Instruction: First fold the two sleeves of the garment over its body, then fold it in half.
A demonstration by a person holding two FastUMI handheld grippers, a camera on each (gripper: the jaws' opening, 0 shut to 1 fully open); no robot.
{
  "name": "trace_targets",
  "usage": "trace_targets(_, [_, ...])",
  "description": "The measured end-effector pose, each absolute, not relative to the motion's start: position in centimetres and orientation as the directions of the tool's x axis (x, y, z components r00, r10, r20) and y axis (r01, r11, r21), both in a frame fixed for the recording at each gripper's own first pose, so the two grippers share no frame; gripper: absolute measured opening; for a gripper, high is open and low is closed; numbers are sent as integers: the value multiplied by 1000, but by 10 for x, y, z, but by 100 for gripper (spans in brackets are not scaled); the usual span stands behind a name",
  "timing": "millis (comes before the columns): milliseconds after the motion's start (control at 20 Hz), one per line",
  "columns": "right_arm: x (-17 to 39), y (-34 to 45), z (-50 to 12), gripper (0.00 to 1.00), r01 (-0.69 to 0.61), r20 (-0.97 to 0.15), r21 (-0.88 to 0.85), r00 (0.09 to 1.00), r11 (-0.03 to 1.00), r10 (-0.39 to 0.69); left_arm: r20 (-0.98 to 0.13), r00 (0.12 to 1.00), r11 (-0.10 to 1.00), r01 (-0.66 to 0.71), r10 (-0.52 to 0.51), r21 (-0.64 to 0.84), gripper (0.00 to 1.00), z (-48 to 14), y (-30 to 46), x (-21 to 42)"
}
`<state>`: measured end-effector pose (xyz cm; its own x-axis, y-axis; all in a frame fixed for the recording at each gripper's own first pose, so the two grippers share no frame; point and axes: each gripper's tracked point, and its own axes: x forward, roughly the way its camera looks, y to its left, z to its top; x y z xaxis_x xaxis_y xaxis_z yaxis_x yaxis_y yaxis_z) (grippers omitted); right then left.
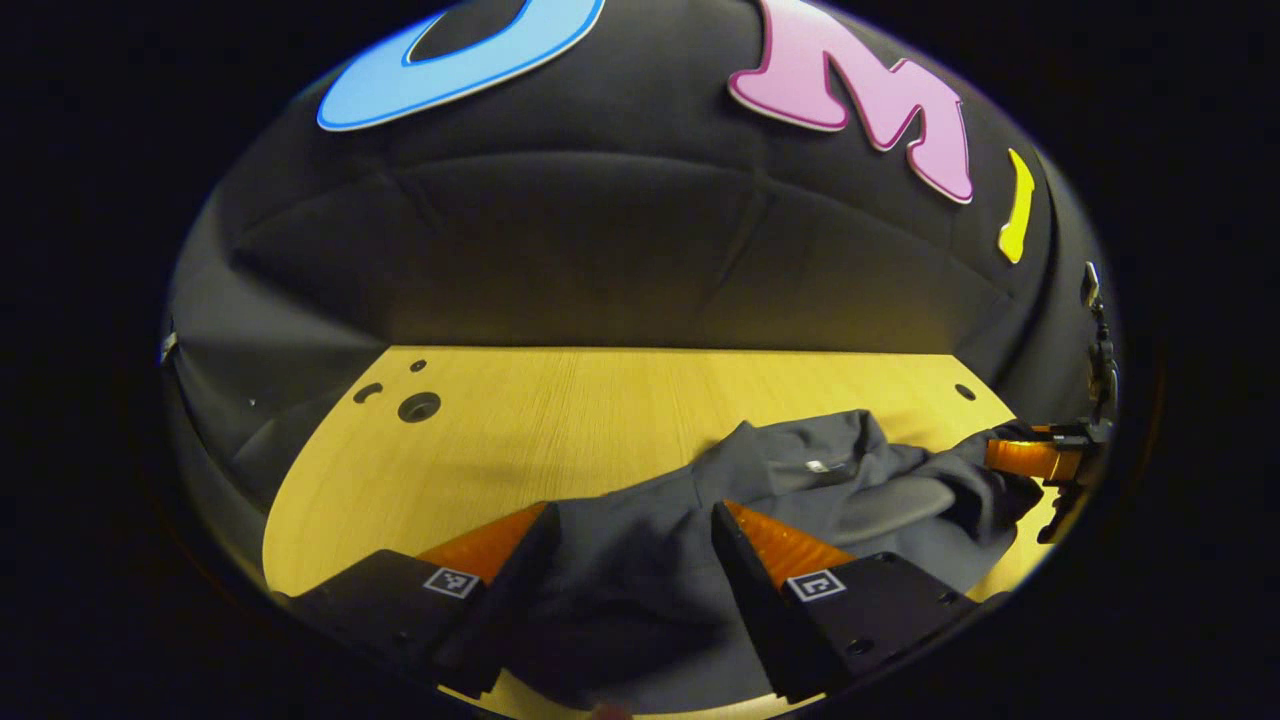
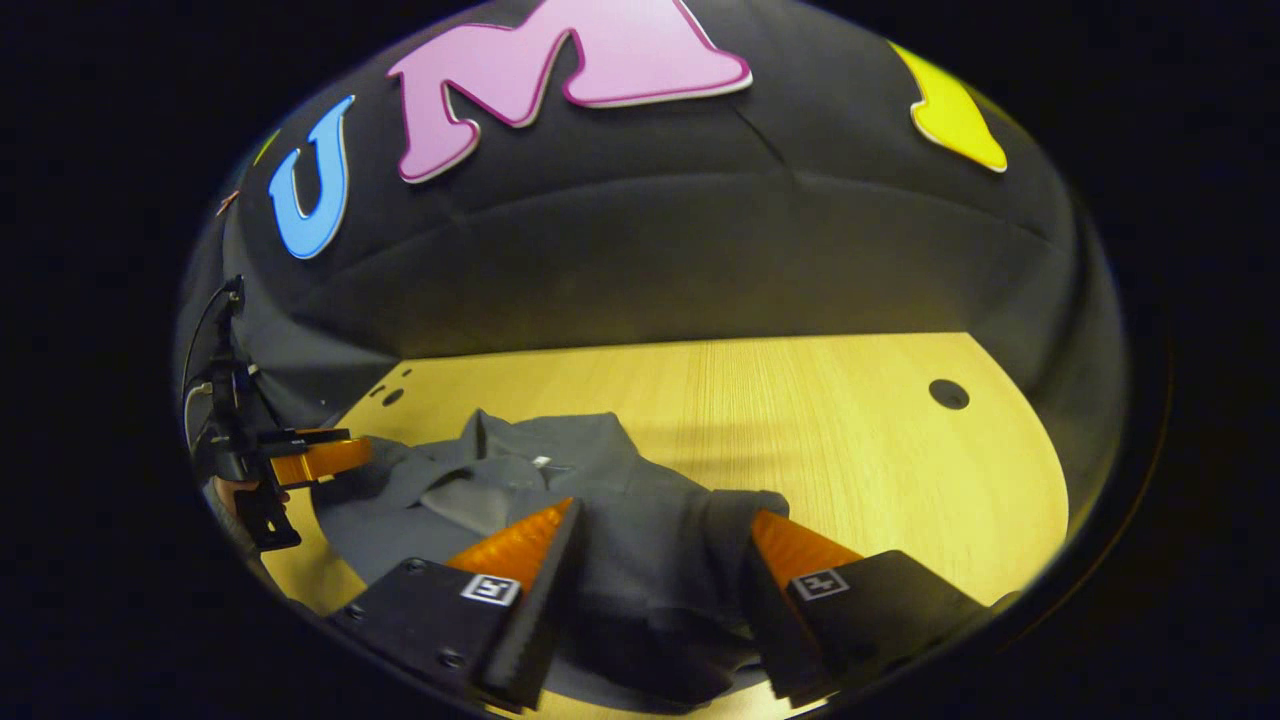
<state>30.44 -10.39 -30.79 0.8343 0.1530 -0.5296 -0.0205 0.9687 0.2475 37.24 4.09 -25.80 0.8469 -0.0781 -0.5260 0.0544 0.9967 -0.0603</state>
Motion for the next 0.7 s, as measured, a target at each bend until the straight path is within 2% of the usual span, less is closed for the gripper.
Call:
trace_targets(50, [296, -104, -294, 98, -24, -513, 247, 845, 969, 152, -510, 857, 997, 63, -81, -52, 96, -246, 38, 366])
trace_targets(100, [289, -104, -282, 100, -22, -501, 243, 853, 970, 145, -497, 864, 996, 73, -84, -40, 96, -235, 34, 358])
trace_targets(550, [198, -99, -193, 99, -17, -406, 291, 903, 956, 140, -400, 904, 989, 148, -148, -32, 96, -148, -9, 242])
trace_targets(700, [166, -96, -173, 99, -31, -396, 296, 905, 955, 153, -385, 906, 985, 156, -173, -75, 96, -133, -24, 201])
